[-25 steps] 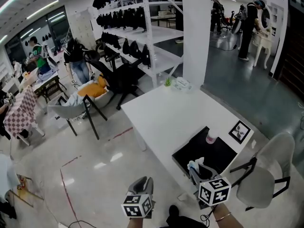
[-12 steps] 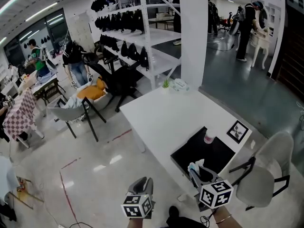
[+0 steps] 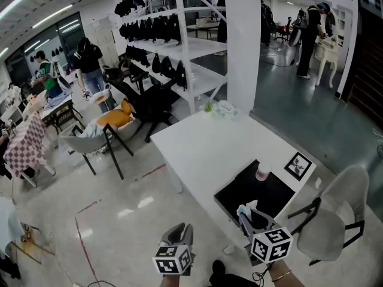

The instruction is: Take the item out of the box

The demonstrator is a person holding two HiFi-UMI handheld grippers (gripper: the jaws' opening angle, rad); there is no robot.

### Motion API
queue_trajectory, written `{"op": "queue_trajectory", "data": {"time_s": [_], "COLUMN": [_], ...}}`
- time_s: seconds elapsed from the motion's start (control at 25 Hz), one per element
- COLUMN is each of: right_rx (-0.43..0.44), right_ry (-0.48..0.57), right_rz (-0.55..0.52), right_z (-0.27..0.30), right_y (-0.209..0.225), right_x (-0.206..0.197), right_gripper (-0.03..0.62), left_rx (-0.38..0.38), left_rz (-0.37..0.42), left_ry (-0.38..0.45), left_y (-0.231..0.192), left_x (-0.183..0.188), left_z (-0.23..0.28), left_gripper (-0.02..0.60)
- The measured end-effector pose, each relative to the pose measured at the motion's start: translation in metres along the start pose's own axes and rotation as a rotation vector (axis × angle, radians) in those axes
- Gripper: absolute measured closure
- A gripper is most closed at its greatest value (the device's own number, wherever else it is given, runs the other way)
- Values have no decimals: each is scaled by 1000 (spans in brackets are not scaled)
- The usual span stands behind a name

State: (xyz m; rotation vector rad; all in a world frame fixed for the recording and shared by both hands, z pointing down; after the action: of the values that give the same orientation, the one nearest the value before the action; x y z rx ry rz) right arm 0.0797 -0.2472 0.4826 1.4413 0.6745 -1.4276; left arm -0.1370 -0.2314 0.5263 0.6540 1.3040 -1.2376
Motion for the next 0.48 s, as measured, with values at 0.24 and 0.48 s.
{"op": "queue_trajectory", "data": {"time_s": [0.24, 0.48], "right_rx": [-7, -7], "right_ry": [1, 0], "right_rz": [1, -5], "right_z": [0, 1], "right_y": [0, -2], "right_x": [-1, 4], "right_gripper": [494, 494], "left_rx": [1, 1], "left_rz": [2, -1], "left_ry": [2, 1], "left_y": [-2, 0], "left_x": [0, 4], "left_z": [-2, -2], "left_gripper": [505, 505]}}
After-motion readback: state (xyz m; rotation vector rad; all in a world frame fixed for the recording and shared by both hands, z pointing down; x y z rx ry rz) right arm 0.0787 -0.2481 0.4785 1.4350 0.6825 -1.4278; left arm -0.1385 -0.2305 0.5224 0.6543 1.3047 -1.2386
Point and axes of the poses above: the fingertips, and each gripper's own axes: z forward along the fingers, y to its right, x out of its top, the point moved 3 cm from there along -z, backward along the fingers, and after that the axes turned 14 degrees about y, right-handed, at the moved point
